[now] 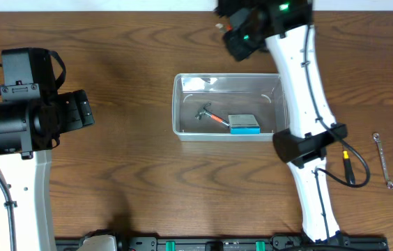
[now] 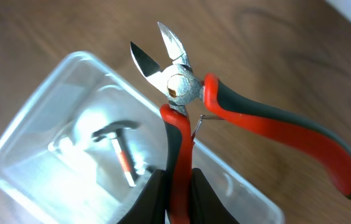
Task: Pack container
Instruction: 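Carry the pliers left over the container with the right gripper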
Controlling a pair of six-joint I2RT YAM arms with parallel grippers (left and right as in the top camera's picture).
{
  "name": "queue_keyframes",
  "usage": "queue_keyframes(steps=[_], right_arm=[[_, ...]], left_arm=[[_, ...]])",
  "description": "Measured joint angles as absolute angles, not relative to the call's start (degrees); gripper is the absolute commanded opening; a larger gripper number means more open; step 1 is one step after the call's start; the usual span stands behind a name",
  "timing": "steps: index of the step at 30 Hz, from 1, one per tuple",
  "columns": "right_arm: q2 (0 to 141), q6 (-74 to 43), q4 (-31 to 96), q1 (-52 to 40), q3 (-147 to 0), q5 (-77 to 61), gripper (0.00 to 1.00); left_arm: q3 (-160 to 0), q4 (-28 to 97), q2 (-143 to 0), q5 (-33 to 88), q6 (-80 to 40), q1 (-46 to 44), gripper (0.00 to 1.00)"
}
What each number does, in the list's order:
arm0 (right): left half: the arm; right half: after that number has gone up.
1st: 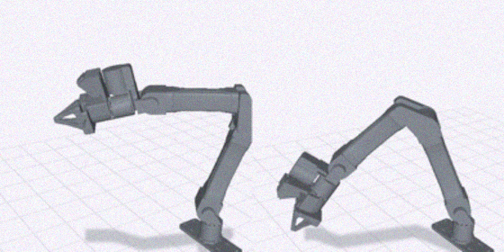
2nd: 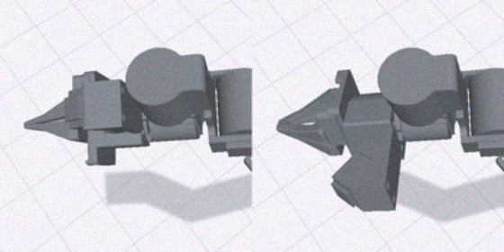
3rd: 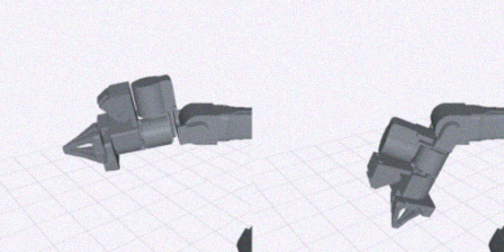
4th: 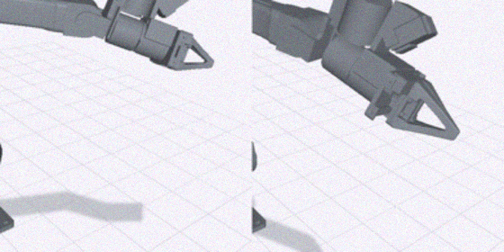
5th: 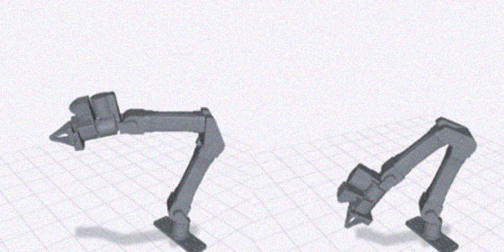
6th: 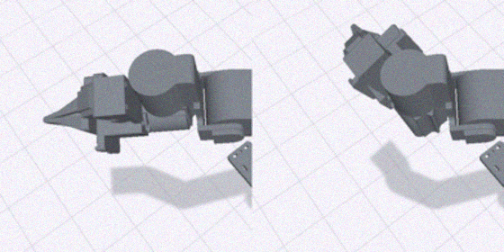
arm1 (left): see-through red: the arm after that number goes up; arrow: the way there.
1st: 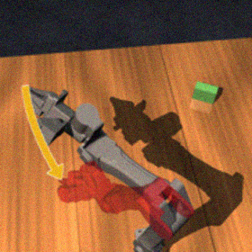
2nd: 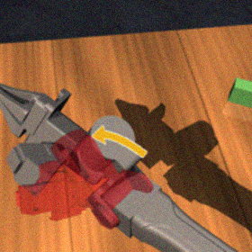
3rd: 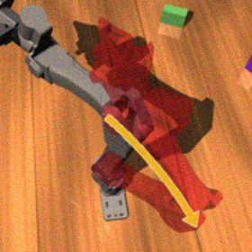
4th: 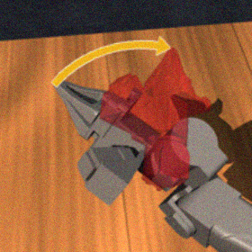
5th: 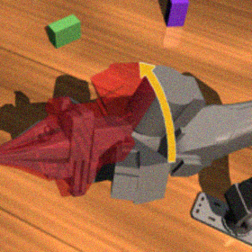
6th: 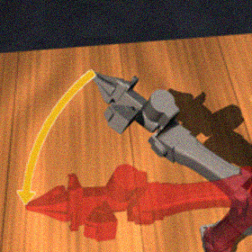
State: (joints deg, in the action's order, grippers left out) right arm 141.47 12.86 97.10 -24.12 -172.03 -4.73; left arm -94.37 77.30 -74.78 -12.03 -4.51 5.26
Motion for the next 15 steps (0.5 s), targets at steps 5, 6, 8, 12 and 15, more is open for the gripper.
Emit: queue_keyframes(steps=[5,6,8,12,15], right_arm=[[141.5,13.0,97.2,-28.0,-167.6,-4.7,0.08],[141.5,13.0,97.2,-28.6,-166.5,-4.7,0.08],[141.5,13.0,97.2,-29.6,-163.8,-4.7,0.07],[141.5,13.1,97.2,-31.3,-158.6,-4.8,0.06],[141.5,13.1,97.2,-32.0,-155.3,-4.7,0.06]], left_arm=[[-94.4,77.3,-74.8,-12.0,-4.5,5.3,0.98],[-94.4,77.3,-74.8,-12.0,-4.5,5.3,0.98],[-94.4,77.3,-74.8,-12.0,-4.5,5.3,0.98],[-94.4,77.3,-74.8,-12.0,-4.5,5.3,0.98],[-94.4,77.3,-74.8,-12.0,-4.5,5.3,0.98]])
